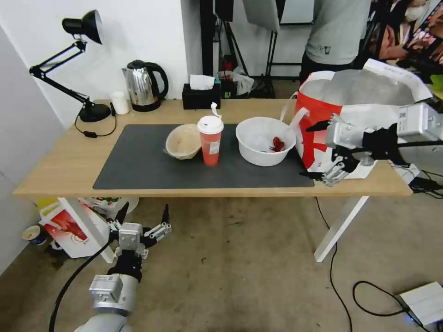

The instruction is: Pick up the trash from the table and place it into the takeout bag.

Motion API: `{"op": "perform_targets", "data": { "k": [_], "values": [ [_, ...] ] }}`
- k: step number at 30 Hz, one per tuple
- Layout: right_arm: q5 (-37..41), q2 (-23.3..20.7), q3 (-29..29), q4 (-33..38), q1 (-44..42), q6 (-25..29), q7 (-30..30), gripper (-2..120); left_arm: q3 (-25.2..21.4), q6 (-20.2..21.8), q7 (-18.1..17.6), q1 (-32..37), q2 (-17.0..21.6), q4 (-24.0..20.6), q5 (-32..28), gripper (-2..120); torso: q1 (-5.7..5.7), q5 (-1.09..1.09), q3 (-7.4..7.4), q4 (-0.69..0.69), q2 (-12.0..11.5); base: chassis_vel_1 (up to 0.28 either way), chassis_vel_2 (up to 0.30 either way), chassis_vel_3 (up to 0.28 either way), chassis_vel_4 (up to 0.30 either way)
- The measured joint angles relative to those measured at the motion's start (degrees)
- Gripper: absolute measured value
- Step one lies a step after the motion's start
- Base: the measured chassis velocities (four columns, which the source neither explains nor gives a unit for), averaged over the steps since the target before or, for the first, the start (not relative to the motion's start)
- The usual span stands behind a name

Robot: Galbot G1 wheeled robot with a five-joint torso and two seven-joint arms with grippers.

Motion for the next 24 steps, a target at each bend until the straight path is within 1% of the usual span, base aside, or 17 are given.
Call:
{"op": "perform_targets", "data": {
  "k": [4,7,8,11,14,16,17,19,20,22,23,24],
  "values": [
    [-0.20,0.25,0.35,-2.71,-0.24,-0.19,-1.26,100,0.00,0.00,0.00,0.00,0.00,0.00,0.00,100,0.00,0.00,0.00,0.00,0.00,0.000,0.000,0.000,0.000],
    [-0.63,-0.62,1.69,-6.06,-1.05,-0.34,-3.18,100,0.00,0.00,0.00,0.00,0.00,0.00,0.00,100,0.00,-0.01,0.00,0.00,0.00,0.000,0.000,0.000,0.000],
    [-0.63,-0.62,1.69,-6.06,-1.05,-0.34,-3.18,100,0.00,0.00,0.00,0.00,0.00,0.00,0.00,100,0.00,-0.01,0.00,0.00,0.00,0.000,0.000,0.000,0.000],
    [-1.94,-2.31,2.99,-8.32,-2.09,-0.40,-5.76,100,0.00,0.00,0.00,0.00,0.00,0.00,0.00,100,0.00,-0.02,0.00,0.00,0.00,0.000,0.000,0.000,0.000],
    [-2.57,-3.52,4.06,-8.15,-3.01,-0.37,-6.71,100,0.00,0.00,0.00,0.00,0.00,0.00,0.00,100,0.00,-0.02,0.00,-0.02,0.00,0.000,0.000,0.000,0.000],
    [-2.40,-4.44,8.55,-6.92,-6.93,-0.38,-6.05,100,0.00,0.00,0.00,0.00,0.00,0.00,0.00,100,-0.01,-0.04,0.00,-0.01,0.00,0.000,0.000,0.000,0.000],
    [-2.40,-4.44,8.55,-6.92,-6.93,-0.38,-6.05,100,0.00,0.00,0.00,0.00,0.00,0.00,0.00,100,-0.01,-0.04,0.00,-0.01,0.00,0.000,0.000,0.000,0.000],
    [-0.87,-4.61,14.91,-4.86,-12.49,-1.17,-3.36,100,-0.01,0.00,0.00,0.01,0.01,0.00,0.00,100,-0.01,-0.02,0.00,0.01,0.00,0.000,0.000,0.000,0.000],
    [-0.87,-4.61,14.91,-4.86,-12.49,-1.17,-3.36,100,-0.01,0.00,0.00,0.01,0.01,0.00,0.00,100,-0.01,-0.02,0.00,0.01,0.00,0.000,0.000,0.000,0.000],
    [1.24,-4.39,20.14,-3.21,-16.99,-1.71,-0.62,100,-0.01,0.00,0.00,0.00,0.00,0.00,0.00,100,0.00,-0.04,0.00,0.02,-0.01,0.000,0.000,0.000,0.000],
    [2.29,-4.17,21.71,-2.48,-18.63,-1.93,0.49,100,0.01,0.00,0.00,0.00,0.00,0.00,0.00,100,0.00,-0.04,0.00,0.02,-0.01,0.000,0.000,0.000,0.000],
    [3.28,-3.78,23.16,-1.27,-20.12,-2.01,1.86,100,0.00,0.00,0.00,0.00,0.00,0.00,0.00,100,0.00,0.00,0.00,0.02,-0.01,0.000,0.000,0.000,0.000]
  ]
}}
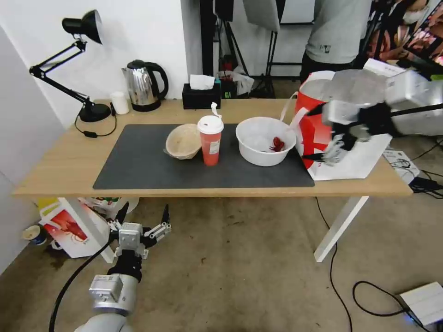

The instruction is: Pick up the trash from the table and place it into the takeout bag.

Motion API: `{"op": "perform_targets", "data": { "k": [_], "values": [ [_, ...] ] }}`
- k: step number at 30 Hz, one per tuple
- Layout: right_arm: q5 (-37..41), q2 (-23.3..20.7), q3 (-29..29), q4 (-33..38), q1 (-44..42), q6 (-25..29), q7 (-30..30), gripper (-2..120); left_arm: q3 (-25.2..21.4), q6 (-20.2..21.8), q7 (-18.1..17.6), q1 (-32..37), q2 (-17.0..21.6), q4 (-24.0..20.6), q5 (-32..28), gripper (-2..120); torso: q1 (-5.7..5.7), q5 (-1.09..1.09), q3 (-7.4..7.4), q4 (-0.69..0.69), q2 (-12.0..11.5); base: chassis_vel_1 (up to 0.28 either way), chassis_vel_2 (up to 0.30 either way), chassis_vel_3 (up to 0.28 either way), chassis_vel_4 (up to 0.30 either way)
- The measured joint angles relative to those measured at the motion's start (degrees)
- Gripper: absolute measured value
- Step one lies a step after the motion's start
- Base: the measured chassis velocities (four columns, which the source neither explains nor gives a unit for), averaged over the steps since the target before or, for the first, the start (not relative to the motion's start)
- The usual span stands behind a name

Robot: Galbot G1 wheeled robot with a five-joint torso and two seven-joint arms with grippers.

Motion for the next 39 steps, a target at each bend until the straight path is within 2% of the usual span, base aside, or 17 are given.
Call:
{"op": "perform_targets", "data": {
  "k": [7,9,14,19,22,28,39],
  "values": [
    [2.81,0.89,1.02,4.46,-1.96,1.40,5.50,100,0.00,0.00,0.00,0.00,0.00,0.00,0.00,100,-0.01,-0.02,0.00,-0.03,0.00,0.000,0.000,0.000,0.000],
    [3.49,0.48,2.19,5.73,-4.02,2.12,8.47,100,0.00,0.00,0.00,0.00,0.00,0.00,0.00,100,0.00,-0.04,0.00,-0.02,0.00,0.000,0.000,0.000,0.000],
    [3.14,-0.77,4.09,6.19,-7.93,2.74,11.04,100,0.00,0.00,0.00,-0.01,0.00,0.00,0.00,100,0.00,-0.02,0.00,-0.02,0.01,0.000,0.000,0.000,0.000],
    [3.12,-3.29,5.47,5.00,-10.60,2.76,11.26,100,0.00,0.00,0.00,0.00,0.00,0.00,0.00,100,0.00,-0.03,0.00,-0.03,0.00,0.000,0.000,0.000,0.000],
    [3.90,-7.20,12.14,1.81,-16.18,2.18,11.25,100,0.00,0.00,0.00,0.00,0.00,0.00,0.00,100,0.00,-0.05,0.00,0.00,0.01,0.000,0.000,0.000,0.000],
    [4.03,-10.79,17.37,-1.24,-21.16,0.70,11.04,100,0.00,0.00,0.00,0.00,0.00,0.00,0.00,100,0.00,-0.03,0.00,0.00,0.01,0.000,0.000,0.000,0.000],
    [2.22,-12.55,17.84,-7.07,-22.75,-0.41,7.92,100,0.00,0.00,0.00,0.00,0.00,0.00,0.00,100,0.01,-0.02,0.00,-0.02,0.01,0.000,0.000,0.000,0.000]
  ]
}}
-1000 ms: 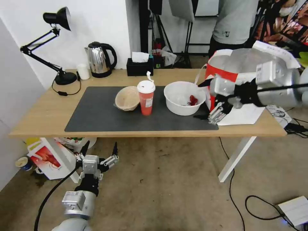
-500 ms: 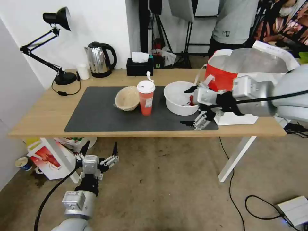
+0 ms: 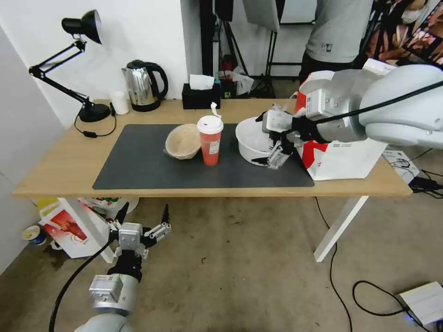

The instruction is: Pick up the trash from the table and place it into the takeout bag.

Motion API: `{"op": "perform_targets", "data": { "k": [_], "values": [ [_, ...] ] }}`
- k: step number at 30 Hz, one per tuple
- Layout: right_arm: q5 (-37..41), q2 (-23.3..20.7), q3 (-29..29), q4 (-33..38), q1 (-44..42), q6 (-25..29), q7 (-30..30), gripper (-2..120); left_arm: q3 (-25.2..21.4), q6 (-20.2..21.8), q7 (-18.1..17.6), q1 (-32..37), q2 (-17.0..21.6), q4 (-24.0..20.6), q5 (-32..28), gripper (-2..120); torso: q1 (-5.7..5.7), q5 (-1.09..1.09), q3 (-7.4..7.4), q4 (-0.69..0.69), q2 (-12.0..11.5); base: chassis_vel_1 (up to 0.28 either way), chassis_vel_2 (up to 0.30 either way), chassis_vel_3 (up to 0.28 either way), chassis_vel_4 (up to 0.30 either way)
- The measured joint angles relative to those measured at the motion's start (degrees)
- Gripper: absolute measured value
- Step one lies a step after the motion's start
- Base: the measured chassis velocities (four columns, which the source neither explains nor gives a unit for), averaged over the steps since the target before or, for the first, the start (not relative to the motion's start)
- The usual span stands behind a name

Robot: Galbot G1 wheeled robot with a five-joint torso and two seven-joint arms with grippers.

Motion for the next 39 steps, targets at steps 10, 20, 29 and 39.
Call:
{"op": "perform_targets", "data": {
  "k": [10,20,29,39],
  "values": [
    [0.49,-2.68,-0.47,-3.56,-0.88,-2.18,-2.99,100,0.00,0.00,0.00,0.00,0.00,0.00,0.00,100,0.00,0.00,0.00,-0.01,0.00,0.000,0.000,0.000,0.000],
    [0.75,-6.04,-0.44,-8.32,-4.15,-3.67,-7.03,100,0.00,0.00,0.00,0.00,0.00,0.00,0.00,100,0.00,-0.01,0.00,0.01,0.00,0.000,0.000,0.000,0.000],
    [-0.73,-5.51,0.02,-10.18,-8.08,-4.59,-8.90,100,0.00,0.00,0.00,0.00,0.00,0.00,0.00,100,-0.01,0.00,0.00,0.00,0.00,0.000,0.000,0.000,0.000],
    [-1.09,-6.52,1.12,-12.49,-10.13,-5.37,-10.47,100,0.00,0.00,0.00,0.00,0.00,0.00,0.00,100,-0.01,0.00,-0.01,0.00,0.00,0.000,0.000,0.000,0.000]
  ]
}}
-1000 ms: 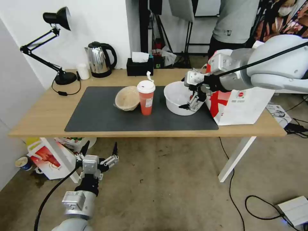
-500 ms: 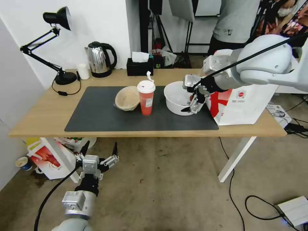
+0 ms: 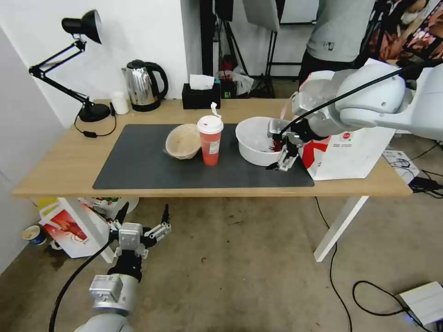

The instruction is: Pick up the trash from the table and place it into the takeout bag.

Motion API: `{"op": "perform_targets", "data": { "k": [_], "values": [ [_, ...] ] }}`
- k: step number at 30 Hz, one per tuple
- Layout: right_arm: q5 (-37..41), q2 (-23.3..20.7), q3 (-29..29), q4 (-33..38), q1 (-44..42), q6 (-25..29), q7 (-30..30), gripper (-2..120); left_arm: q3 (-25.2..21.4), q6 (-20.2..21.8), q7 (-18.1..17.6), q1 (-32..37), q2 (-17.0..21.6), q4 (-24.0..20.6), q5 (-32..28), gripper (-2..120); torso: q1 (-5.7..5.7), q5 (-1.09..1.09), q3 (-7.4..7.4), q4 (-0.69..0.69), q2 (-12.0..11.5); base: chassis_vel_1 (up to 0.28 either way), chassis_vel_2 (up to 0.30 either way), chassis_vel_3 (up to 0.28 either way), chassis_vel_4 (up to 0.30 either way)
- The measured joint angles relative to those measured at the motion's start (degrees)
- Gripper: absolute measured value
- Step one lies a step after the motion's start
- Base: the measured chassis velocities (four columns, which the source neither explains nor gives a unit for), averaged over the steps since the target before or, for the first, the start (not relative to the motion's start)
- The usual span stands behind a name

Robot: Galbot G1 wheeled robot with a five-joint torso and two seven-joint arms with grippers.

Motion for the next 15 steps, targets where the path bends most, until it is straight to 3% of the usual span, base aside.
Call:
{"op": "perform_targets", "data": {
  "k": [15],
  "values": [
    [0.09,-1.61,1.85,-2.57,-1.12,-0.15,-0.58,100,0.00,0.00,0.00,0.00,0.00,0.00,0.00,100,0.01,-0.01,0.00,0.01,0.00,0.000,0.000,0.000,0.000]
  ]
}}
